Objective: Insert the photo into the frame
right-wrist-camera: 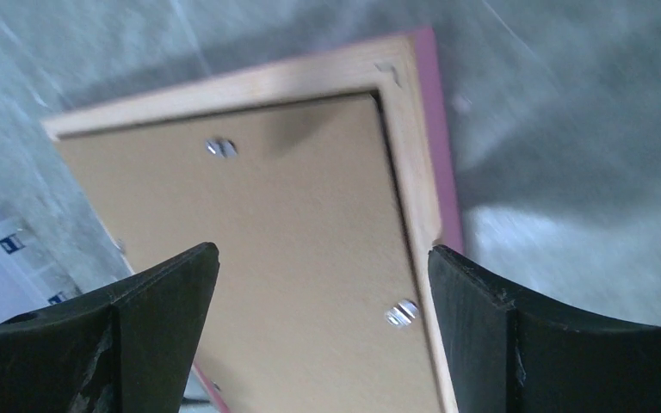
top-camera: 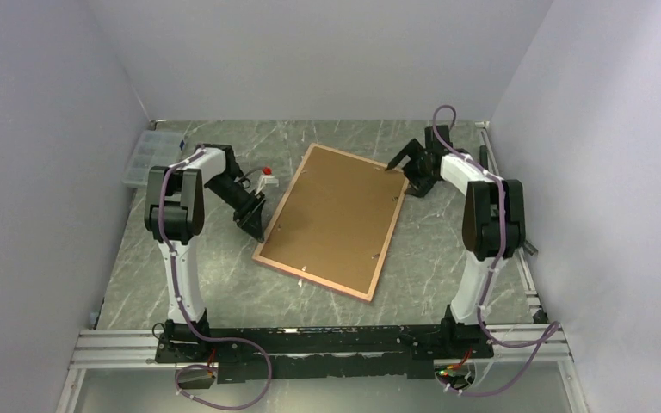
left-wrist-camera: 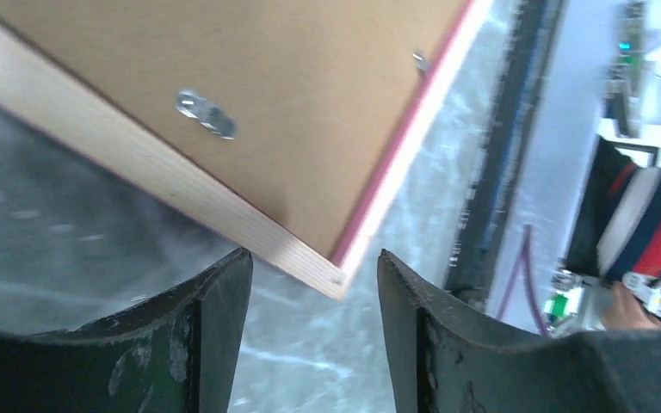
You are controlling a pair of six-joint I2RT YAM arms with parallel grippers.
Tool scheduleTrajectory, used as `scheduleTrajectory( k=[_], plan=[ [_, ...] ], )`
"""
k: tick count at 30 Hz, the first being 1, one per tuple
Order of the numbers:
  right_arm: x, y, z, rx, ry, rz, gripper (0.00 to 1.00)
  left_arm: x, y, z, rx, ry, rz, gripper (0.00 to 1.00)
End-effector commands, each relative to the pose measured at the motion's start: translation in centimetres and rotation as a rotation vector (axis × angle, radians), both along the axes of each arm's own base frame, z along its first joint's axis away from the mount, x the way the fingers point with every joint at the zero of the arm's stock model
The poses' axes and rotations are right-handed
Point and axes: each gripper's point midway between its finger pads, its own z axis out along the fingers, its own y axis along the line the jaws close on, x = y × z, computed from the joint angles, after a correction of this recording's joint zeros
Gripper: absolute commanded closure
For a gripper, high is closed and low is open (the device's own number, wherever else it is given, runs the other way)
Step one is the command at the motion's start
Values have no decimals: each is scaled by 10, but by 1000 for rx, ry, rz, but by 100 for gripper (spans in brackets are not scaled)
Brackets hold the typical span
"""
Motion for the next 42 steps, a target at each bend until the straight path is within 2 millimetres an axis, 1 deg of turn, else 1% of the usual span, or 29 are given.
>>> scheduleTrajectory(
  k=[1, 2, 3, 5, 6, 7, 8, 9, 10, 11, 12, 13, 14, 16, 17, 18, 19, 20, 22, 23, 25, 26, 27, 29, 31, 33, 36, 39, 42],
  plan=[
    [54, 13, 27, 38, -113, 42, 5, -42, -22, 59, -208, 63, -28, 39],
    [59, 11, 28, 16, -111, 44, 5, -45, -22, 60, -210, 70, -26, 39],
    [66, 8, 36, -7, -122, 43, 5, -46, -22, 62, -208, 73, -19, 39],
    [67, -3, 51, -72, -136, 37, 5, -42, -17, 63, -192, 61, 9, 38],
    [64, -12, 60, -125, -141, 25, 5, -35, -11, 66, -175, 50, 50, 38],
    [60, -17, 75, -151, -163, 14, 6, -24, -6, 65, -152, 22, 80, 37],
    [53, -18, 84, -163, -178, 5, 7, -11, 0, 64, -113, 2, 123, 37],
    [46, -14, 92, -162, -203, 10, 9, 3, 7, 63, -61, -18, 172, 36],
    [39, -3, 102, -158, -237, 26, 11, 19, 12, 66, -22, -56, 212, 35],
    [31, 9, 109, -161, -260, 54, 12, 35, 18, 72, 16, -101, 255, 31],
    [22, 24, 112, -170, -263, 91, 12, 49, 24, 80, 56, -152, 283, 22],
    [12, 35, 114, -182, -252, 126, 12, 65, 28, 92, 86, -221, 302, 8],
    [3, 45, 115, -186, -245, 155, 12, 79, 33, 107, 109, -296, 318, 6],
    [-12, 67, 118, -178, -275, 212, 12, 104, 38, 146, 113, -452, 339, 5],
    [-19, 77, 118, -172, -285, 236, 10, 111, 37, 160, 98, -508, 345, 5],
    [-24, 84, 117, -167, -287, 259, 9, 115, 38, 162, 101, -532, 359, 5],
    [-28, 92, 114, -161, -285, 283, 5, 116, 40, 155, 115, -537, 362, 5],
    [-32, 99, 113, -150, -282, 306, 2, 116, 41, 143, 122, -527, 363, 5],
    [-38, 112, 112, -99, -293, 339, 0, 114, 35, 121, 88, -458, 350, 5],
    [-35, 119, 118, -50, -340, 342, 0, 110, 30, 114, 52, -434, 296, 5],
    [-32, 120, 127, 23, -391, 318, 0, 105, 20, 102, -6, -322, 294, 5],
    [-31, 116, 130, 58, -402, 307, 0, 109, 18, 94, -8, -291, 319, 9],
    [-32, 119, 134, 108, -425, 324, 0, 113, 17, 87, -6, -280, 350, 13],
    [-41, 128, 133, 173, -430, 351, 0, 115, 16, 73, 8, -266, 413, 22],
    [-45, 136, 122, 51, -366, 364, 0, 111, 16, 58, 42, -231, 472, 41],
    [-58, 156, 108, -13, -309, 413, 2, 98, 9, 46, 27, -171, 492, 47],
    [-76, 195, 85, 43, -259, 462, 16, 76, 0, 32, 3, -92, 495, 54],
    [-88, 231, 67, 85, -229, 519, 28, 53, -10, 21, -19, 9, 476, 56],
    [-95, 268, 60, 162, -222, 574, 39, 37, -14, 5, -1, 67, 461, 62]
  ],
)
